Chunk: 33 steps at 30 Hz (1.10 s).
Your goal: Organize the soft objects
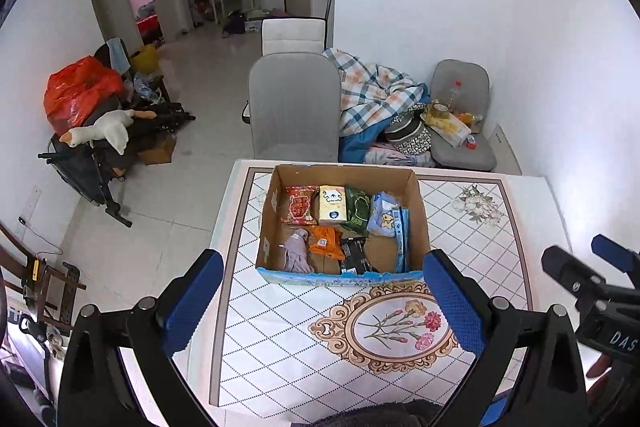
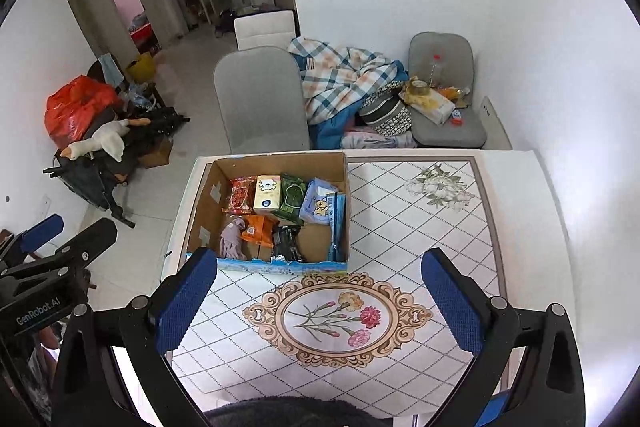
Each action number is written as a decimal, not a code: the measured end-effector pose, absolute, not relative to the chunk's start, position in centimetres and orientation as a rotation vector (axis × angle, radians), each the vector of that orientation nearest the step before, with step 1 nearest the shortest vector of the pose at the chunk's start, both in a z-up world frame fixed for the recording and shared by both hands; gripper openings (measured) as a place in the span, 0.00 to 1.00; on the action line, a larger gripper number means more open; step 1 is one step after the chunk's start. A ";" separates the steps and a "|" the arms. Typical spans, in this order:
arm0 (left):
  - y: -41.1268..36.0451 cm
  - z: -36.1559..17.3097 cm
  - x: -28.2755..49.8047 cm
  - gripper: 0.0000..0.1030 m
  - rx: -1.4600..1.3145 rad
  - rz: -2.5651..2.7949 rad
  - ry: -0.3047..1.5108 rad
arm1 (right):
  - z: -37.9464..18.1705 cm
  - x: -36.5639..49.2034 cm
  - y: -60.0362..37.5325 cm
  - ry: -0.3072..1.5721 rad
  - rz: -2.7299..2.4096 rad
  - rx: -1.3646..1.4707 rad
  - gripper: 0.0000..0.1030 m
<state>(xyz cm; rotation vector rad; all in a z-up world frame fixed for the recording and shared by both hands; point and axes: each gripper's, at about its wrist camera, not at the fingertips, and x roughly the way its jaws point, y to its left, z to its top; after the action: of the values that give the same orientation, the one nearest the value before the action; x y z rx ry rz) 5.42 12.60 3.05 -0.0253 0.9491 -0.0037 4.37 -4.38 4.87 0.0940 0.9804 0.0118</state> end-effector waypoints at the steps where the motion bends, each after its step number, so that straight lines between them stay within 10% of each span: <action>1: 12.6 3.0 5.3 0.99 -0.029 -0.010 0.952 | 5.0 4.2 -4.5 0.976 0.007 0.092 1.00; 33: 11.7 2.6 4.3 0.99 -0.016 0.012 0.953 | 5.2 3.3 -5.3 0.969 -0.064 0.055 1.00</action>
<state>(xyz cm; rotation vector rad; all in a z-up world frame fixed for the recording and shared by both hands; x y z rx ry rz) 4.28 11.70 2.64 -0.0159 0.9529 0.0123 3.34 -5.31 5.19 0.0551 0.9692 -0.0643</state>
